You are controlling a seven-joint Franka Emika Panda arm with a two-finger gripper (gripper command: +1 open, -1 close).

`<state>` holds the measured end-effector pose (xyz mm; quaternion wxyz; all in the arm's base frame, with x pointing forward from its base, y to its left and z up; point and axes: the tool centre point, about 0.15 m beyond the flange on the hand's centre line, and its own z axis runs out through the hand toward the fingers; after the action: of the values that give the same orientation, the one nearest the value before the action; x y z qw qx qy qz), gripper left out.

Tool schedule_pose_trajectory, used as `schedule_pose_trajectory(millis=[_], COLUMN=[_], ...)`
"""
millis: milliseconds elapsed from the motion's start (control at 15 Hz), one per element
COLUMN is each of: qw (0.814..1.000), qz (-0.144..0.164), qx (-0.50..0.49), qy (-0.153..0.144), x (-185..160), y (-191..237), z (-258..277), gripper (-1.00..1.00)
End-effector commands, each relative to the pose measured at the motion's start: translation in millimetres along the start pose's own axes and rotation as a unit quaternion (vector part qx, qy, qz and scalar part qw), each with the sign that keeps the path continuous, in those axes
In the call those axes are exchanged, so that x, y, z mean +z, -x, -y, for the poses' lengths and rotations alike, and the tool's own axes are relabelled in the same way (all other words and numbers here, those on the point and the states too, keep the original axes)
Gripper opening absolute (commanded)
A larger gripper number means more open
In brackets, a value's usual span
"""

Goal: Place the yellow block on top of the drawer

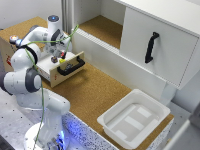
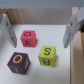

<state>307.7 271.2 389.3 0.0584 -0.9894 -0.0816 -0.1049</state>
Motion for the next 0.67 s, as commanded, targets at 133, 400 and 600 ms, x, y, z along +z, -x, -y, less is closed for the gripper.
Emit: schedule_pose_trajectory(millis=[133, 400, 600], qw=[0.994, 0.992, 0.99], qz=[0.062, 0.069, 0.065], qx=[0.088, 0.102, 0.122], qy=[0.0, 0.008, 0.014], x=[57, 71, 77], y=[-23, -22, -21], z=[-8, -9, -13], gripper=[1.0, 1.0, 1.0])
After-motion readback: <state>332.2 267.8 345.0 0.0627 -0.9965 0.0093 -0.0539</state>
